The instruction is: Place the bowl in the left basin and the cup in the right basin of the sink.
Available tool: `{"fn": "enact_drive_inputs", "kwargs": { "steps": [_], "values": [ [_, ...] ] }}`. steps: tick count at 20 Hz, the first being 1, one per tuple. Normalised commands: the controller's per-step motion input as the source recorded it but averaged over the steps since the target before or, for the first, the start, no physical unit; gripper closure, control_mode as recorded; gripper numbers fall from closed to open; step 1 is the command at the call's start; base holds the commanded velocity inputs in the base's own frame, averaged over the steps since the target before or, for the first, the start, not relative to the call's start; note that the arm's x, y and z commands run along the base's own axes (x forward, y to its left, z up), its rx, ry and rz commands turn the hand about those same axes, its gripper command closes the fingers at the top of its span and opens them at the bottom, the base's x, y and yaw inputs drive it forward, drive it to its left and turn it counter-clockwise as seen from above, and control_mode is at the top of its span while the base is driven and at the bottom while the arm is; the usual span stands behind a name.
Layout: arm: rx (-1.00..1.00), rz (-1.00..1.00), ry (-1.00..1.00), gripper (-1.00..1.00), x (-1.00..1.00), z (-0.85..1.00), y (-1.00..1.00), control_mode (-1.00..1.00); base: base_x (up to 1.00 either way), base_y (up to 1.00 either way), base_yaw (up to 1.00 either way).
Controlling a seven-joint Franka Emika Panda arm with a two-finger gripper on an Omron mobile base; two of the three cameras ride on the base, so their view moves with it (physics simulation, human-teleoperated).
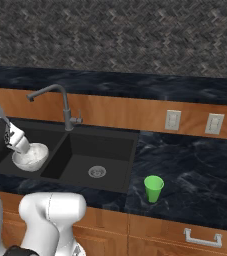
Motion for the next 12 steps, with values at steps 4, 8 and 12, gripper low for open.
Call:
{"fn": "enact_drive_inputs", "kwargs": {
  "steps": [4, 8, 12],
  "values": [
    [0.00, 0.00, 0.00, -1.00, -0.24, 0.20, -0.47, -1.00, 0.00, 0.00, 0.00],
    [0.00, 0.03, 0.00, -1.00, -0.28, 0.20, -0.49, -1.00, 0.00, 0.00, 0.00],
    [0.00, 0.07, 0.00, -1.00, -0.21, 0.19, -0.51, -1.00, 0.00, 0.00, 0.00]
  ]
}}
